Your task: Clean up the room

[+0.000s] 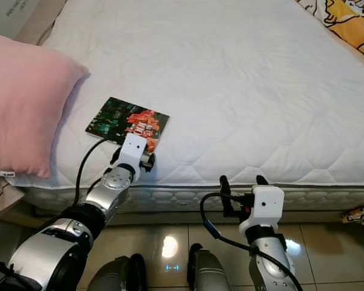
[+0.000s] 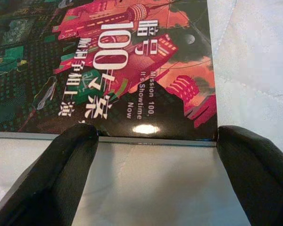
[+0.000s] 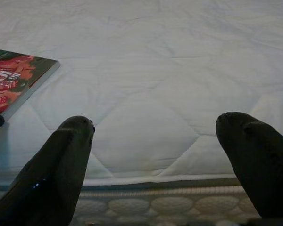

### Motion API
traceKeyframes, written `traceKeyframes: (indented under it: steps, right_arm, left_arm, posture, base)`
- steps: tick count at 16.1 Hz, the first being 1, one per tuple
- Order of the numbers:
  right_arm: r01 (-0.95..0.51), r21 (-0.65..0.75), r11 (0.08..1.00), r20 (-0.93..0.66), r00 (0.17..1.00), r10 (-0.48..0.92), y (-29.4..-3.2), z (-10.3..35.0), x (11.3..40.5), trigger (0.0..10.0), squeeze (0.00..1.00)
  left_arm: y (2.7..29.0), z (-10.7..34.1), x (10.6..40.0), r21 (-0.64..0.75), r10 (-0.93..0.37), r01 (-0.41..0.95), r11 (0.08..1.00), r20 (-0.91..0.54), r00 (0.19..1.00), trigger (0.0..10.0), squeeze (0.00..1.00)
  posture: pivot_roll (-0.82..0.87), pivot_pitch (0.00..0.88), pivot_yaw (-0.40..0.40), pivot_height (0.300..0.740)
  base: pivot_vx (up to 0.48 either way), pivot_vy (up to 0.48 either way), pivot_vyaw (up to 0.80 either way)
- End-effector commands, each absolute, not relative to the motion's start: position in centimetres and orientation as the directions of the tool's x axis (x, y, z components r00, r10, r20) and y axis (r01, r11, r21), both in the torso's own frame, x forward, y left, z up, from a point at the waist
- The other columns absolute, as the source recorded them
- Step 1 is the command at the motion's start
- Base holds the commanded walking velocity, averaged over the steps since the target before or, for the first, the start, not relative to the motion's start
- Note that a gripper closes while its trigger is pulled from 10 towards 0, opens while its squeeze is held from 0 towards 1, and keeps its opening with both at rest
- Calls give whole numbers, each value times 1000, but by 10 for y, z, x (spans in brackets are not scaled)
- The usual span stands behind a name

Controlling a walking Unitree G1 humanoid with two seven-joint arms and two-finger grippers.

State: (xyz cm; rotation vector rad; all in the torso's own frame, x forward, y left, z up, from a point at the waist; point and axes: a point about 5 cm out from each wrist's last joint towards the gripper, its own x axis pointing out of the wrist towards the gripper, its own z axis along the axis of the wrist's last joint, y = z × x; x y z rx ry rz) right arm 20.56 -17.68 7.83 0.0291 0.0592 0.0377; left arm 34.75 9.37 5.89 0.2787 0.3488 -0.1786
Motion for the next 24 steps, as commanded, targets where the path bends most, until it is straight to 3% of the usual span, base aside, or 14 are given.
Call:
traceKeyframes:
  steps: [1,8,13,16,24]
  right_arm:
    - [-32,21,999,-82,996,33,-180,73,201,10000,165]
    - [-39,15,999,-90,995,40,-180,71,203,10000,161]
    - [-41,13,999,-89,995,42,-179,72,204,10000,161]
    - [-32,9,999,-85,996,32,-181,72,204,10000,165]
    - [-18,5,1000,-83,996,18,-182,72,204,10000,161]
  left_arm:
    - [96,50,342,248,-113,226,942,-401,909,10000,0]
    - [100,36,335,197,-102,229,953,-505,857,10000,0]
    - [70,44,336,114,-220,310,944,-483,848,10000,0]
    - [34,58,335,53,-364,420,906,-408,837,10000,0]
    - [8,69,333,18,-458,496,868,-356,815,10000,0]
  posture:
    - [-178,174,19,736]
    - [-175,176,17,736]
    - [-184,181,18,736]
    - [-194,179,25,736]
    - [-201,178,35,736]
  base:
    - [0,0,0]
    - [0,0,0]
    - [0,0,0]
    - [0,0,0]
    - [0,0,0]
